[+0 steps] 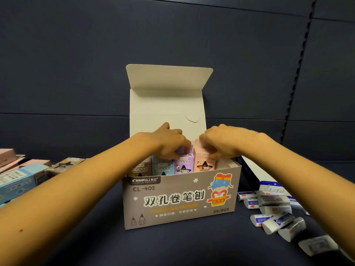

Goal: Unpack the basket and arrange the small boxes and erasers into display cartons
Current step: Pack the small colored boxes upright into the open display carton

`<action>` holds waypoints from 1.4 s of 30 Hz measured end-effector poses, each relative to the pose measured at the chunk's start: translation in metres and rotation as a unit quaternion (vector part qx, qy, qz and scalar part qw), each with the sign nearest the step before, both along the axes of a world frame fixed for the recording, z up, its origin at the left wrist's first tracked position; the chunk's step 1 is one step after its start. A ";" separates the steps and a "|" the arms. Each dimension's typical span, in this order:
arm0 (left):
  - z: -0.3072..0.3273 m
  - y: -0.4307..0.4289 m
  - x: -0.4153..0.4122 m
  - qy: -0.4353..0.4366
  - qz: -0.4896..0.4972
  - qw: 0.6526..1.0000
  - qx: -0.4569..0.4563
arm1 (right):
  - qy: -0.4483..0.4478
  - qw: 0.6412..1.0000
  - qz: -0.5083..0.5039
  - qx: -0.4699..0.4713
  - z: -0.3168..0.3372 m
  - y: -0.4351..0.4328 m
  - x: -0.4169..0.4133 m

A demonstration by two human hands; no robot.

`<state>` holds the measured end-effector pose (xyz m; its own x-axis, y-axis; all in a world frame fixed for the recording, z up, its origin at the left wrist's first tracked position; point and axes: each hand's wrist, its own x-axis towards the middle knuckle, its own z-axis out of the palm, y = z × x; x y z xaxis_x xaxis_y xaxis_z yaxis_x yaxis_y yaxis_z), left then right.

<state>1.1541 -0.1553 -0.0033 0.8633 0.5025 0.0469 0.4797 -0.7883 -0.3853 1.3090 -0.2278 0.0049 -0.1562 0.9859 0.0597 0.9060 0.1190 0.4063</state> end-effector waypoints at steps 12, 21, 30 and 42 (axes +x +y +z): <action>-0.002 0.005 -0.002 -0.022 0.004 0.999 -0.027 | 0.140 0.990 -0.001 0.008 -0.008 0.004 0.007; -0.003 0.011 -0.016 -0.051 -0.005 0.996 -0.075 | 0.132 0.991 0.005 0.017 0.000 0.009 0.008; -0.007 0.015 -0.018 -0.088 0.007 0.993 -0.078 | 0.073 0.996 0.023 0.047 0.000 0.019 0.004; -0.006 0.015 -0.020 -0.109 -0.010 0.993 -0.053 | 0.032 0.996 0.042 0.075 -0.007 0.022 -0.002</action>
<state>1.1343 -0.1401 -0.0096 0.8487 0.4966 0.1818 0.5257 -0.8295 -0.1884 1.3070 -0.2063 -0.0017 -0.2286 0.9489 0.2174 0.9199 0.1374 0.3673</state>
